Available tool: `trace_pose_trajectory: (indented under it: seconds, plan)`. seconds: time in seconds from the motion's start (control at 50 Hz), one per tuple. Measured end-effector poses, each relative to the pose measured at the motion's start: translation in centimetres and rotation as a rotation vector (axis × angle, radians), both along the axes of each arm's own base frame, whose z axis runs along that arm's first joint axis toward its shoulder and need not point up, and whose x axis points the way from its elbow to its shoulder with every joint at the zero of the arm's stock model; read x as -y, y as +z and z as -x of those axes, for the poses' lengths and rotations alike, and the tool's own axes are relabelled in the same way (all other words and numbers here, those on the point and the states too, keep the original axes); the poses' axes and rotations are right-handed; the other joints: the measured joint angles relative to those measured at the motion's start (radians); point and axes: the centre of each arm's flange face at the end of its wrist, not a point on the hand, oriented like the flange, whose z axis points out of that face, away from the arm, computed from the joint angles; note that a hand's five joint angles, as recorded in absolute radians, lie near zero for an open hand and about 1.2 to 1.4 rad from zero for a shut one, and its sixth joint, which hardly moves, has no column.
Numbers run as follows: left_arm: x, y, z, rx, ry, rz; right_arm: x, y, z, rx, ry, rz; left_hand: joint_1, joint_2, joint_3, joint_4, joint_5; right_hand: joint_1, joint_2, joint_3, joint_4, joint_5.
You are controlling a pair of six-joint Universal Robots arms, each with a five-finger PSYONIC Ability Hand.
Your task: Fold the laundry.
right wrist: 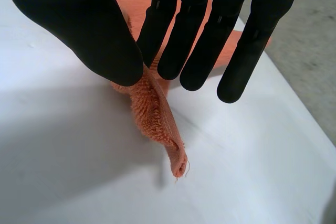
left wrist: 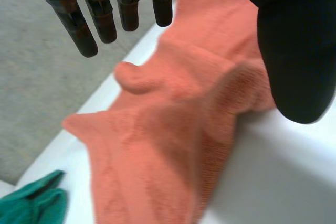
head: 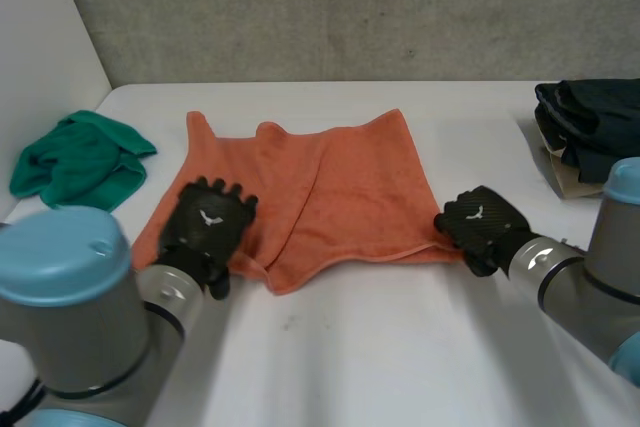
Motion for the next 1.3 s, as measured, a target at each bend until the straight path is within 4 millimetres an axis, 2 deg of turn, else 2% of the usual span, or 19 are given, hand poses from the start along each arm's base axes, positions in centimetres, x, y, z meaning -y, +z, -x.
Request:
trace_pose_trajectory:
  seconds: [0.08,0.18,0.2,0.32,0.4,0.52,0.62,0.74,0.78,0.94,1.12,1.16,1.3]
  plan:
    - [1.0,2.0,-1.9,-0.049,0.043,0.031,1.0,0.9,1.2,0.025,-0.058,0.013,-0.001,-0.018,-0.014,-0.016,-0.011,0.000,0.000,0.000,0.000,0.000]
    - [2.3,2.6,-4.4,-0.083,0.084,0.029,2.0,1.3,2.4,0.047,-0.127,0.017,-0.001,-0.017,-0.014,-0.014,-0.010,0.000,0.000,0.000,0.000,0.000]
    - [2.8,2.4,-5.3,-0.089,0.099,0.017,2.3,1.4,2.8,0.053,-0.151,0.020,0.001,-0.016,-0.012,-0.013,-0.008,0.000,0.000,0.000,0.000,0.000]
    - [3.8,0.7,-7.8,-0.093,0.123,-0.052,3.7,1.7,4.0,0.059,-0.232,0.062,0.005,0.017,0.012,0.020,0.029,0.000,0.000,0.000,0.000,0.000]
    - [4.2,-0.7,-8.8,-0.097,0.118,-0.106,4.8,2.0,4.7,0.058,-0.284,0.120,0.058,0.049,0.045,0.055,0.062,0.000,0.000,0.000,0.000,0.000]
    - [4.8,-2.9,-9.2,-0.099,0.104,-0.192,5.8,2.3,5.3,0.055,-0.335,0.195,0.096,0.093,0.090,0.098,0.106,0.000,0.000,0.000,0.000,0.000]
    - [5.4,-3.8,-9.1,-0.097,0.101,-0.217,5.7,2.1,5.3,0.049,-0.337,0.198,0.153,0.147,0.147,0.151,0.159,0.000,0.000,0.000,0.000,0.000]
    - [6.5,-4.4,-8.9,-0.095,0.098,-0.218,5.6,1.9,5.3,0.051,-0.336,0.185,0.223,0.209,0.209,0.217,0.224,0.000,0.000,0.000,0.000,0.000]
    - [7.2,-4.6,-8.8,-0.095,0.098,-0.215,5.5,1.8,5.3,0.053,-0.335,0.178,0.309,0.291,0.291,0.300,0.305,0.000,0.000,0.000,0.000,0.000]
    - [8.8,-5.6,-8.5,-0.092,0.093,-0.220,5.2,1.5,5.3,0.051,-0.333,0.163,0.317,0.304,0.303,0.315,0.323,0.000,0.000,0.000,0.000,0.000]
    - [9.3,-6.0,-8.2,-0.078,0.084,-0.219,5.1,1.5,5.4,0.049,-0.331,0.162,0.385,0.371,0.369,0.376,0.378,0.000,0.000,0.000,0.000,0.000]
    - [9.4,-5.9,-8.2,-0.060,0.076,-0.207,5.1,1.5,5.4,0.049,-0.331,0.162,0.515,0.494,0.492,0.496,0.492,0.000,0.000,0.000,0.000,0.000]
    - [9.9,-6.4,-8.2,-0.013,0.062,-0.192,5.0,1.4,5.3,0.048,-0.329,0.158,0.606,0.595,0.593,0.601,0.590,0.000,0.000,0.000,0.000,0.000]
